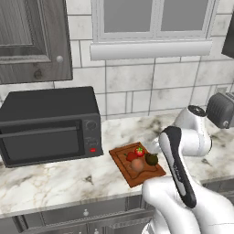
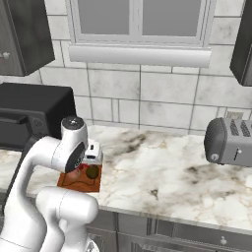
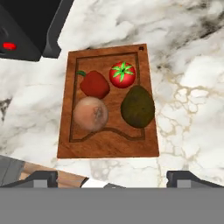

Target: Place the avocado, onion, tomato, and bell pepper on the cutting board.

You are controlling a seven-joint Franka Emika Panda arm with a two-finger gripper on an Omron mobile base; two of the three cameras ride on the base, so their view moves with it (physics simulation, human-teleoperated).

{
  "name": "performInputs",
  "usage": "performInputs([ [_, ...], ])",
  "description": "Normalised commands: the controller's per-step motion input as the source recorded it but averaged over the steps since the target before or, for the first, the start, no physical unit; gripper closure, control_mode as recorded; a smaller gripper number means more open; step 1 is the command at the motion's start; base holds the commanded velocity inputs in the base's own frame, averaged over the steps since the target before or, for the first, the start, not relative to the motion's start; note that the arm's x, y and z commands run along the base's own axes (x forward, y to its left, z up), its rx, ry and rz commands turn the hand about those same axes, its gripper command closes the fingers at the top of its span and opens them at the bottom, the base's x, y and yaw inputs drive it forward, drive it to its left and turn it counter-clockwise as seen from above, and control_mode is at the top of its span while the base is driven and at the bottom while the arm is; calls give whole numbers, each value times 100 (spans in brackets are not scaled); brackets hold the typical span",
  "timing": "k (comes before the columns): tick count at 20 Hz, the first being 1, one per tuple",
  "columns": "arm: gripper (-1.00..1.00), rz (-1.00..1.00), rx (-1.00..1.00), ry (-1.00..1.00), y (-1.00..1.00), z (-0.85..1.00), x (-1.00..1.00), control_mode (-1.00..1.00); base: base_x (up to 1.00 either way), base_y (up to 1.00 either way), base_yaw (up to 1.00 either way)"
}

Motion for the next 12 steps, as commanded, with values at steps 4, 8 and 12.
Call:
performInputs([
  [4,-100,0,0,-27,-7,67,-79,-100,0,0,0],
  [8,-100,0,0,-18,-1,38,-29,-100,0,0,0],
  [12,-100,0,0,0,0,0,-1,-100,0,0,0],
])
